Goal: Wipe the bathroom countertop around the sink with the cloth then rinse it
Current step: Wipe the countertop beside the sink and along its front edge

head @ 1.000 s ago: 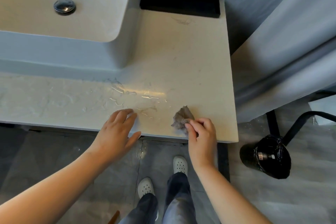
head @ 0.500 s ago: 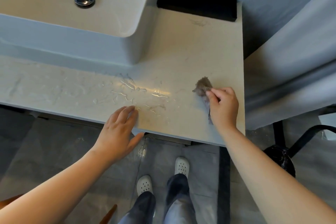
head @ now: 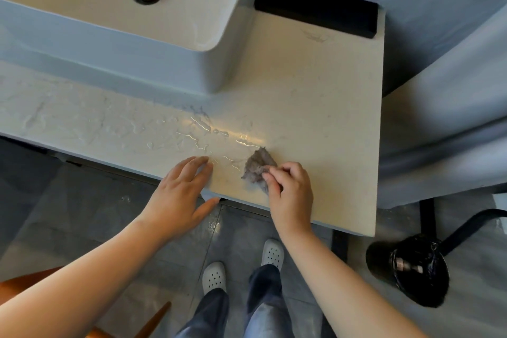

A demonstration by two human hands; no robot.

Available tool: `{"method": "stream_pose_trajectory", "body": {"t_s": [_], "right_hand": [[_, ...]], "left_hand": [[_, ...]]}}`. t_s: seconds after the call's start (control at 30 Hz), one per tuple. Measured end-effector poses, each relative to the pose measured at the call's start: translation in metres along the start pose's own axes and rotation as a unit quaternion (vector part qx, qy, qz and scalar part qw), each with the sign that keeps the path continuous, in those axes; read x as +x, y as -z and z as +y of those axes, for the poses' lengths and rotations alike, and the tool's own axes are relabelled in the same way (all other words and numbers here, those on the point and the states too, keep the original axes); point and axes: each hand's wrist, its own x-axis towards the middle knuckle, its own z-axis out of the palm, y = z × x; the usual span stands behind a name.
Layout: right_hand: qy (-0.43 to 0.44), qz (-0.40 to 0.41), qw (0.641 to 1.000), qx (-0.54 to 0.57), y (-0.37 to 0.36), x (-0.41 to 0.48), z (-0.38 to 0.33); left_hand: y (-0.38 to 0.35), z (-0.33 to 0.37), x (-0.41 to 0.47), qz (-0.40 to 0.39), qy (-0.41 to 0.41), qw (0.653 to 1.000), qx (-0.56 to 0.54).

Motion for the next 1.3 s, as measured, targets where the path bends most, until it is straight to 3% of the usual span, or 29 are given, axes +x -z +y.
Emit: {"method": "stream_pose_trajectory", "body": {"t_s": [0.17,0.43,0.67,0.9,1.1,1.3], "right_hand": [[-0.003,-0.131,0.988,0.079,0.018,-0.011,-0.010],[-0.067,-0.004,0.996,0.054,0.034,0.083,0.003],[-0.085,0.009,0.996,0.017,-0.004,0.097,0.015],[0.002,-0.019,1.000,0.013,-0.020,0.057,-0.009],[0.056,-0.060,0.997,0.008,-0.020,0.004,-0.030],[0.032,-0.173,0.981,0.088,-0.015,-0.017,-0.046]], "left_hand": [[0.001,-0.002,0.000,-0.007,-0.003,1.000,-0.005],[-0.003,0.000,-0.002,0.010,0.000,1.000,-0.012],[-0.004,-0.003,-0.001,0.009,-0.003,1.000,-0.010],[0.003,-0.007,-0.001,0.017,-0.003,0.999,-0.045],[0.009,-0.027,-0.008,0.038,0.061,0.997,-0.018],[0.006,-0.042,-0.007,0.026,0.132,0.991,0.015]]}}
